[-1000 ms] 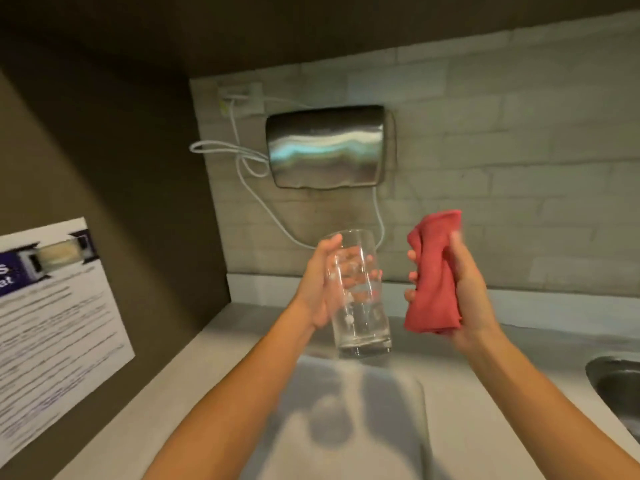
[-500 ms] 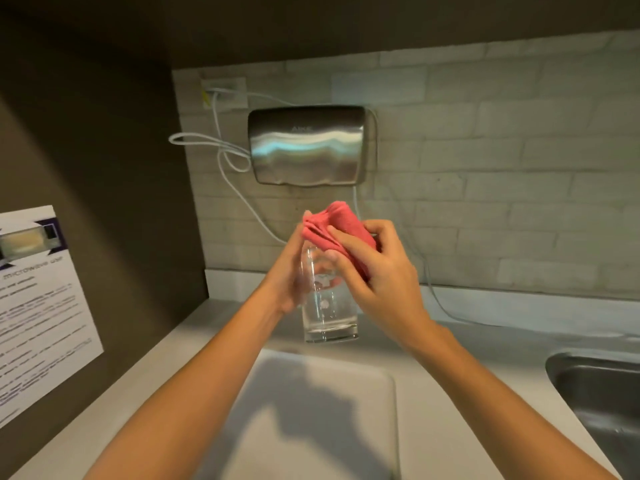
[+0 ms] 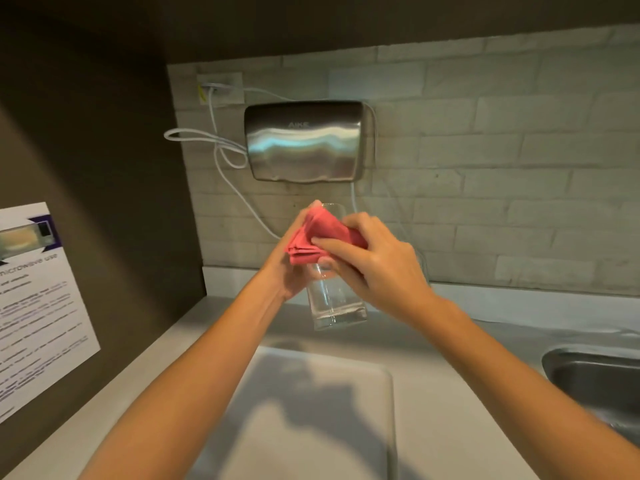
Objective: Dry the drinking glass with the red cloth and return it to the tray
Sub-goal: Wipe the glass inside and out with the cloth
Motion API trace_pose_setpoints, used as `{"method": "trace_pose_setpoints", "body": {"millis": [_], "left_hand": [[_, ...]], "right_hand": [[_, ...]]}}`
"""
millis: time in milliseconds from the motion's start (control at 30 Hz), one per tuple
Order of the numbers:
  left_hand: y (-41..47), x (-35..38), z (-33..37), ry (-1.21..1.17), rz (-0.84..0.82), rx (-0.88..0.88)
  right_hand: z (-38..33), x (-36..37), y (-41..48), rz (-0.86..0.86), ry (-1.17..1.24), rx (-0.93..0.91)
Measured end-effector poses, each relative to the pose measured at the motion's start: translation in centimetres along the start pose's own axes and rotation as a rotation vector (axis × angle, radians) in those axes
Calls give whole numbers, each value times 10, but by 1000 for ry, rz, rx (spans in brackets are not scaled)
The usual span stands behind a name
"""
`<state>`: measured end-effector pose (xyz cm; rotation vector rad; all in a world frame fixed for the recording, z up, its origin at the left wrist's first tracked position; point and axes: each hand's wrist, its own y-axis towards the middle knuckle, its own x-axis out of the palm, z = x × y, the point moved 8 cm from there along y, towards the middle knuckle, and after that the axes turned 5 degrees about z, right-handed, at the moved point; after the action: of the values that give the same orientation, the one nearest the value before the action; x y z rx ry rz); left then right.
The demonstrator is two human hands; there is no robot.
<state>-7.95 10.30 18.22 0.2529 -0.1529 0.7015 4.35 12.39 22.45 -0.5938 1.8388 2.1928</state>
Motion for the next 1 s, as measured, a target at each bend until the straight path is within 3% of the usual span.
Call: {"method": "trace_pose_setpoints", "body": {"millis": [100,167,300,400,500,667,767,867,933,1000], "left_hand": [[-3,-15,0,2,149,-19],[-2,-19,-2,43,147,-8],[-3,-10,-10,16,38,-52],[-3,-10,-8,-18,15,-59],[-5,-23,-11,36,131,-62],[-3,-13,-17,56,87,-99],[0,-12,-15,45,54,-87],[-3,-21,-18,37,130,-81],[-3,-11,-19,18,41,-65],[0,-12,-17,34,79,-67]], "right_hand": [[-31,14,-34,-136,18,-272],[-33,17,-43,-184,23,-330],[1,5,2,-37,-47,-67],[-10,10,-6,-29,-62,-100],[-31,20,-42,-133,-33,-252],[0,6,1,-33,-104,-5],[-18,16,-16,-79,-110,-116],[-30,24,-44,-177,-33,-249],[-11,19,-28,-138,-16,-106],[10,8,-6,-42,-25,78]]}}
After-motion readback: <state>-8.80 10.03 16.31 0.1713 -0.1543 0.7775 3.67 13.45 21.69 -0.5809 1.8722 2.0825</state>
